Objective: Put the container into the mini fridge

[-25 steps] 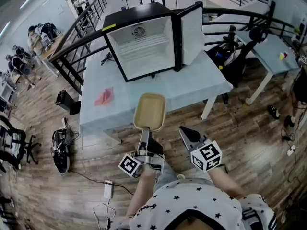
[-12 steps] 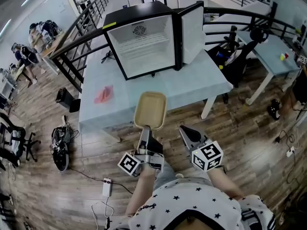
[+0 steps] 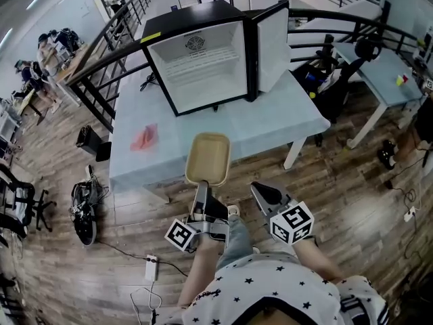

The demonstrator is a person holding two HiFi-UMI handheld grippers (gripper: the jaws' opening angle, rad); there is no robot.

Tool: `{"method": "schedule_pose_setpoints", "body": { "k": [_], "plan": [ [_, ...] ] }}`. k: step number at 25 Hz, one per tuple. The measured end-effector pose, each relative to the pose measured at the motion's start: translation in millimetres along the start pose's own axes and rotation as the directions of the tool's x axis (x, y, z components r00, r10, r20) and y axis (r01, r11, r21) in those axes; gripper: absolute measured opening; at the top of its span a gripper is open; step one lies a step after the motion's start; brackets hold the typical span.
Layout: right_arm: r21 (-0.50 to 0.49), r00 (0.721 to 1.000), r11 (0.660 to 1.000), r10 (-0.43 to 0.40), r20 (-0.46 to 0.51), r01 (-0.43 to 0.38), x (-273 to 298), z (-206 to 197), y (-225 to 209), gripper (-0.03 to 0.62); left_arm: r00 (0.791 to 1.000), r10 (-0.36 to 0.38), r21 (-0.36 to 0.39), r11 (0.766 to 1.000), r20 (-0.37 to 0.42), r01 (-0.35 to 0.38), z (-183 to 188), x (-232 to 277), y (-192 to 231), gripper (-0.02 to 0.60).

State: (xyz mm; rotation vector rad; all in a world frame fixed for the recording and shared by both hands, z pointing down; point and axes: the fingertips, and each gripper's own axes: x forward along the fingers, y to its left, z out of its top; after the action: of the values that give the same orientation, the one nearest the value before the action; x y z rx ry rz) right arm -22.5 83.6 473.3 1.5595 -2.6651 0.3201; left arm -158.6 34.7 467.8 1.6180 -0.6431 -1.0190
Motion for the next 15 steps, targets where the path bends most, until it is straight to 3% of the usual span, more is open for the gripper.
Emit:
{"method": "schedule_pose_setpoints", "body": {
  "k": [15],
  "plan": [
    [-0.007, 0.999, 0.999, -0.039, -0.013, 0.039, 78, 28, -70, 0.021, 1.0, -0.008, -0.022, 1.0, -0.013, 0.008, 40, 101, 29, 0.202]
  ]
}}
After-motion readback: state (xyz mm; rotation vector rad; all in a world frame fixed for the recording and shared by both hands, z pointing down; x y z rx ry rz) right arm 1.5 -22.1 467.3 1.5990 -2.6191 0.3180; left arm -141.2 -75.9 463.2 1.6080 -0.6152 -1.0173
